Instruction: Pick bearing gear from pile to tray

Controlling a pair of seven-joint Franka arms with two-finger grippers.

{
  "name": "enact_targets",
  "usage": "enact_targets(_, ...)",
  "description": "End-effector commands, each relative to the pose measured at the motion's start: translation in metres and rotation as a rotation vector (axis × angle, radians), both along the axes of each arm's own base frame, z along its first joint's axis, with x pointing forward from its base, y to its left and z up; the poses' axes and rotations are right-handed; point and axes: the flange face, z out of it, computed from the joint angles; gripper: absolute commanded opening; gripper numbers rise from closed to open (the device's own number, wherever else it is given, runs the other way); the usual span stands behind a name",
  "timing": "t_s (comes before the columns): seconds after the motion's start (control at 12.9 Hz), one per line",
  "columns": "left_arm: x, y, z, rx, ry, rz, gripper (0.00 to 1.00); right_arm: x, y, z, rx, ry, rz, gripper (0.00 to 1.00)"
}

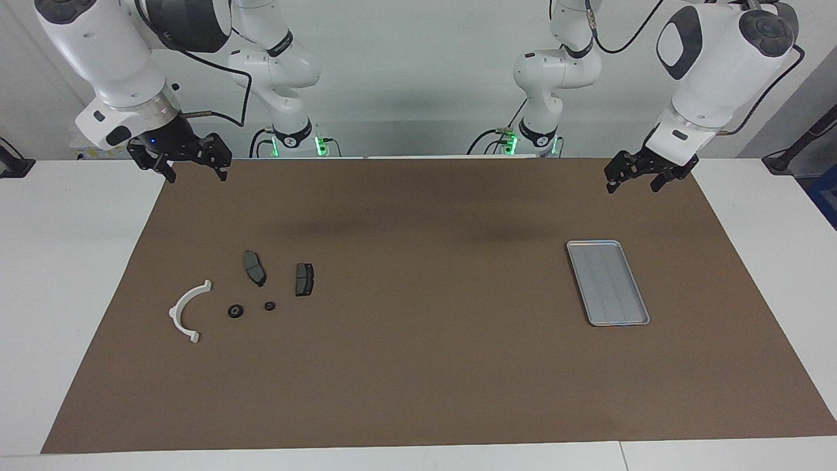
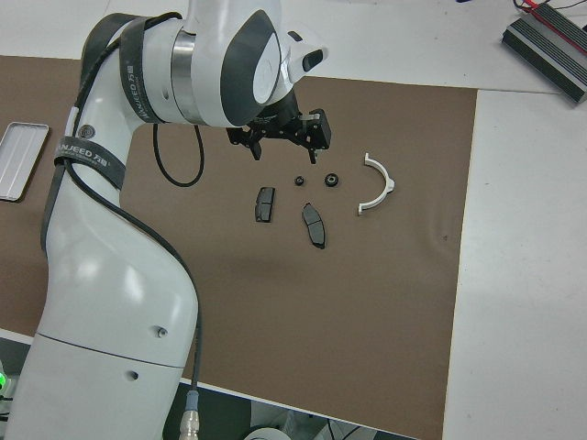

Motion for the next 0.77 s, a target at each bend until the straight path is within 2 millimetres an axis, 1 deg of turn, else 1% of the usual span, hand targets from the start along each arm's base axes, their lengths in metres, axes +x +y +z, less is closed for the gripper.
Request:
enact_targets(0.0,-0.0034,0.0011,0.0024,-0.001,-0.013,0.001,1.0,-0.0016,-0.0014,0.0048,0.011,-0.007,0.015,1.0)
enact_targets(0.23,-0.0034,0.0011,0.0024,-0.001,-0.013,0.001,1.0,-0.0024,-0.0013,0.0059,0.012,-0.01,0.026,1.0)
enact_targets(0.39,-0.0033,0.0019,0.0024,-0.001,-0.013,0.003,1.0,-0.0026,-0.0063,0.0059,0.012,-0.01,0.018,1.0)
enact_targets(0.54,-0.0034,0.0011,0.0024,-0.001,-0.013,0.001,1.0,-0.0029,-0.0047,0.0017,0.013,-0.001,0.019,1.0)
enact_targets(0.7,-0.0034,0.0011,0.0024,-0.001,-0.013,0.001,1.0,0.0003,-0.0016,0.0021,0.01,-0.018,0.027,1.0)
